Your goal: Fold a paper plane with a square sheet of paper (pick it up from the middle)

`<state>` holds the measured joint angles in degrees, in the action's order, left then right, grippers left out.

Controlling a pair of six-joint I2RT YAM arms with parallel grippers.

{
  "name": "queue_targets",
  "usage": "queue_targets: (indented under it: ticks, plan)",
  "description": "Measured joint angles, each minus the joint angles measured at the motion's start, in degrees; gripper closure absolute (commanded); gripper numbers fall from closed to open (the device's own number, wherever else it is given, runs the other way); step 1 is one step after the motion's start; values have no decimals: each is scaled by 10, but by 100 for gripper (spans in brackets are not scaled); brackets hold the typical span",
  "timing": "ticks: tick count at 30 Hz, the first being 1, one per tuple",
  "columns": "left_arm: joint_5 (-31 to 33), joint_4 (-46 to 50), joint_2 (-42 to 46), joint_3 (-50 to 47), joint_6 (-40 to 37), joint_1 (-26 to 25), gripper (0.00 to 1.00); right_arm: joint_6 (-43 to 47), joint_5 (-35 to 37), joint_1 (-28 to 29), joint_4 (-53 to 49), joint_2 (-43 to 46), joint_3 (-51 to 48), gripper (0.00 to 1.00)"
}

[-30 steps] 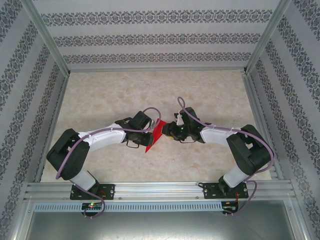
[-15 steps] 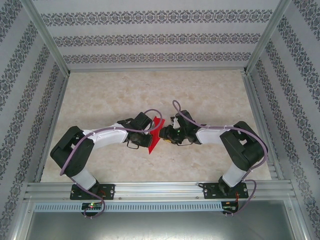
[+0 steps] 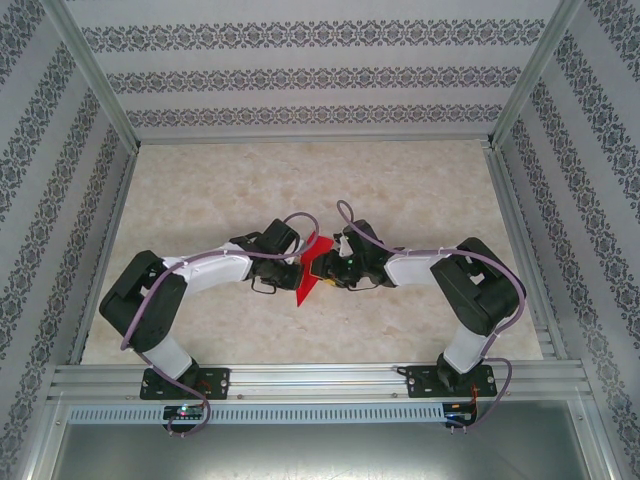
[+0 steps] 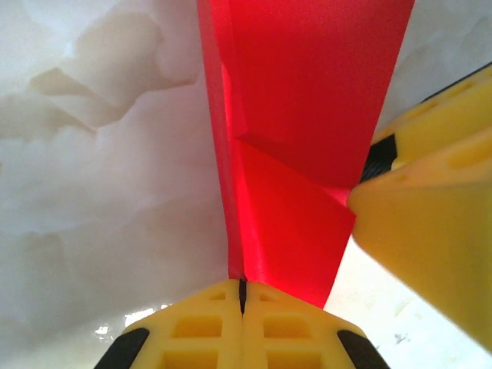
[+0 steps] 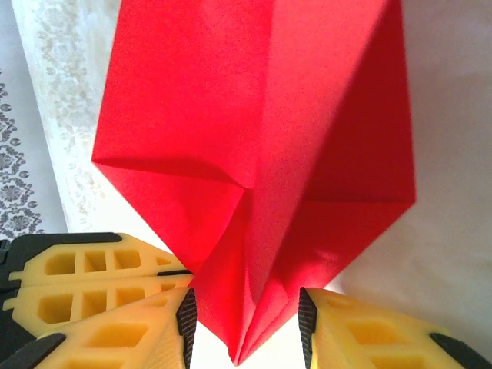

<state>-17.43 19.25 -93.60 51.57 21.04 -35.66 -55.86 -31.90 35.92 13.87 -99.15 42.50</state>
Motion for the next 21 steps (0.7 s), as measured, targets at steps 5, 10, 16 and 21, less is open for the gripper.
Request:
queue_targets:
  ticks: [5,10,16,21]
  plan:
    - [-32,-17,18,-10,9,17,99,-3,-2,2,2,0,0,57]
    - [-59,-32,27,-16,19,31,99,-5,-2,3,2,0,0,56]
    - [-70,-40,28,-23,21,35,86,-13,-6,10,14,-13,7,56]
    - [-77,-50,30,-32,29,35,78,-17,-8,11,25,-13,7,56]
